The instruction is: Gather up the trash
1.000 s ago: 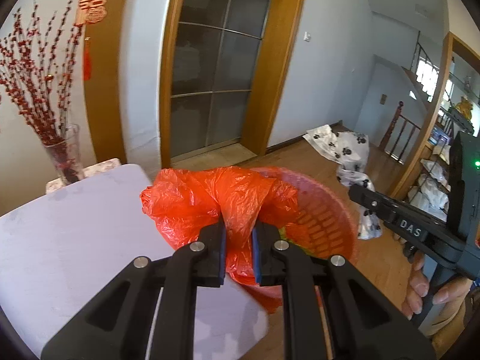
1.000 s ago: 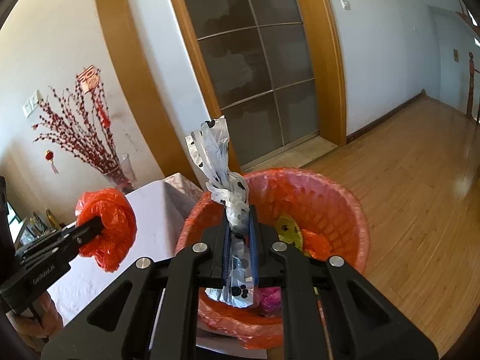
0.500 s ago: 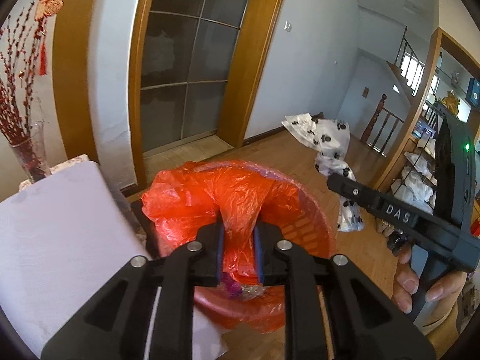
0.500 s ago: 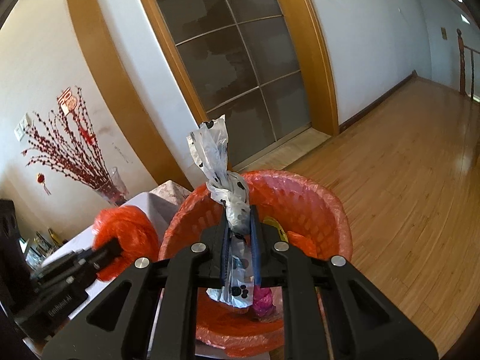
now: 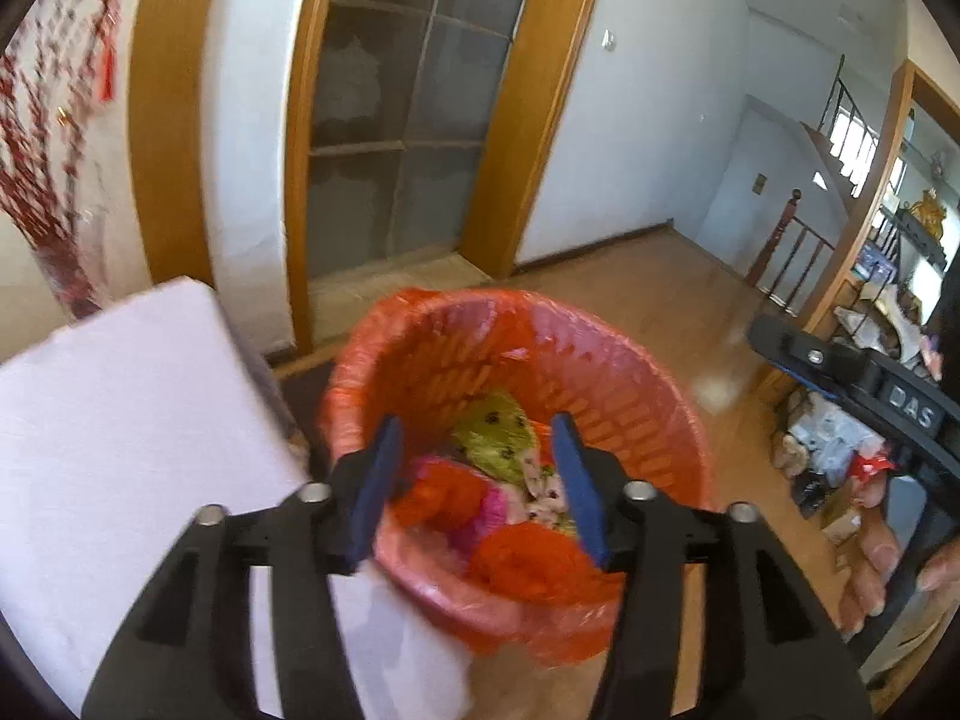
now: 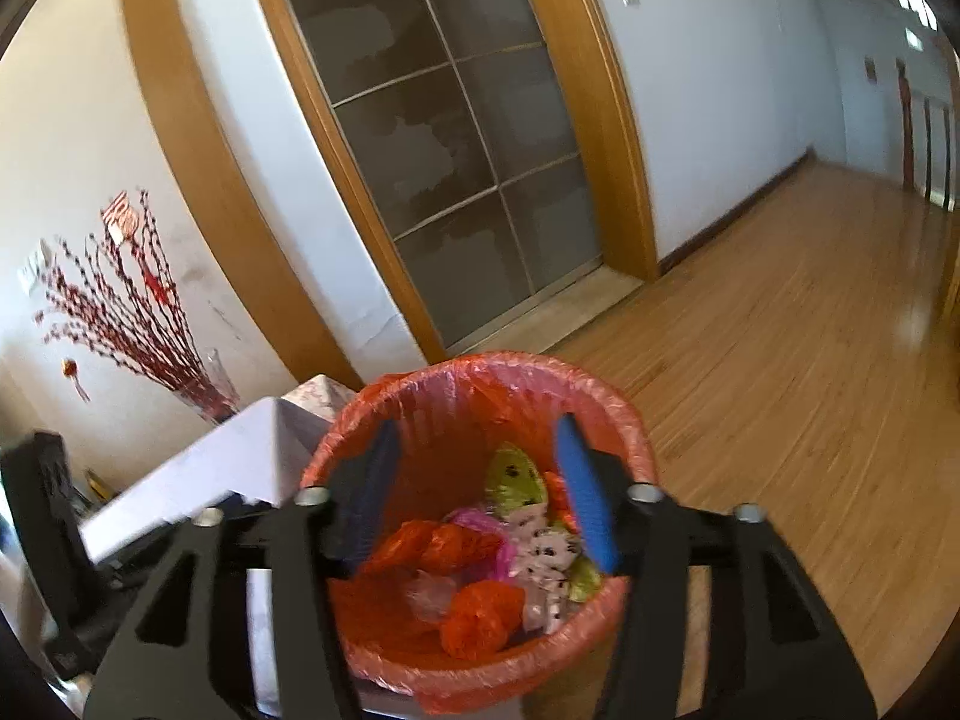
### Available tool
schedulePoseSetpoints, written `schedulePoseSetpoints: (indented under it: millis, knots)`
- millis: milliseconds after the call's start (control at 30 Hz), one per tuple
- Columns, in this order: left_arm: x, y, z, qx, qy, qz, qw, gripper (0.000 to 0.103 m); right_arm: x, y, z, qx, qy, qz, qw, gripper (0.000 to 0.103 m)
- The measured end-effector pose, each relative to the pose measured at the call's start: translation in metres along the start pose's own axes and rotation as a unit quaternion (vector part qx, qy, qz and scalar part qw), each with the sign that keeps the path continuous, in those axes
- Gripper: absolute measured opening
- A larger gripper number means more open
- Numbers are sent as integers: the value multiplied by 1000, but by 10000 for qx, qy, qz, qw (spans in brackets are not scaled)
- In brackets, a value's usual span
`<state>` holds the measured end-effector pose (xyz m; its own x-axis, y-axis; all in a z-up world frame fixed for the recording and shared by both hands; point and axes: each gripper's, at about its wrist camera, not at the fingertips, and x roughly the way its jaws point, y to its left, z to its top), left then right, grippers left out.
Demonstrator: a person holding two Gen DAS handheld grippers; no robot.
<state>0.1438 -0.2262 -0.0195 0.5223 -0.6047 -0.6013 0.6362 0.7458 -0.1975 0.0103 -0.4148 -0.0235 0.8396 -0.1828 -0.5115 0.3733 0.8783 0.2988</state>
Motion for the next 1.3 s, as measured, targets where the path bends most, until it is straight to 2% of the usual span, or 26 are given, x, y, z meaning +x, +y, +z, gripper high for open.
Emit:
schedulePoseSetpoints:
  millis: [133,200,300,467,533,700,833,1000,1300]
  knots:
    - [-45,4,-12,182,-511,409,9977,83,-26,18,-13,-314,-302,-81,9990,85]
    - [-67,6,-18,239,-705,633,9952,90,-38,27,-22,-448,-419,-83,9981,94]
    - [-98,15,-33,275,-943,1046,9896,98,-52,42,-35,-638,-504,-126,9966,99]
    - [-143,33,-60,74,-1231,1783,9762,99,-70,65,-64,-923,-582,-337,9935,101]
    - [-158,44,-70,-39,-1283,2163,9678,99,-76,74,-76,-1042,-606,-436,9918,101]
    - [-183,62,-90,-308,-1348,2627,9549,99,-85,88,-103,-1210,-636,-662,9884,101]
    - [-192,65,-103,-399,-1368,2823,9487,99,-86,92,-118,-1192,-481,-638,9897,101]
    - [-202,67,-121,-494,-1313,2946,9453,99,-86,95,-128,-1127,-272,-581,9916,101]
    - [-204,68,-138,-635,-1219,3015,9435,99,-91,104,-138,-1321,-388,-745,9877,101]
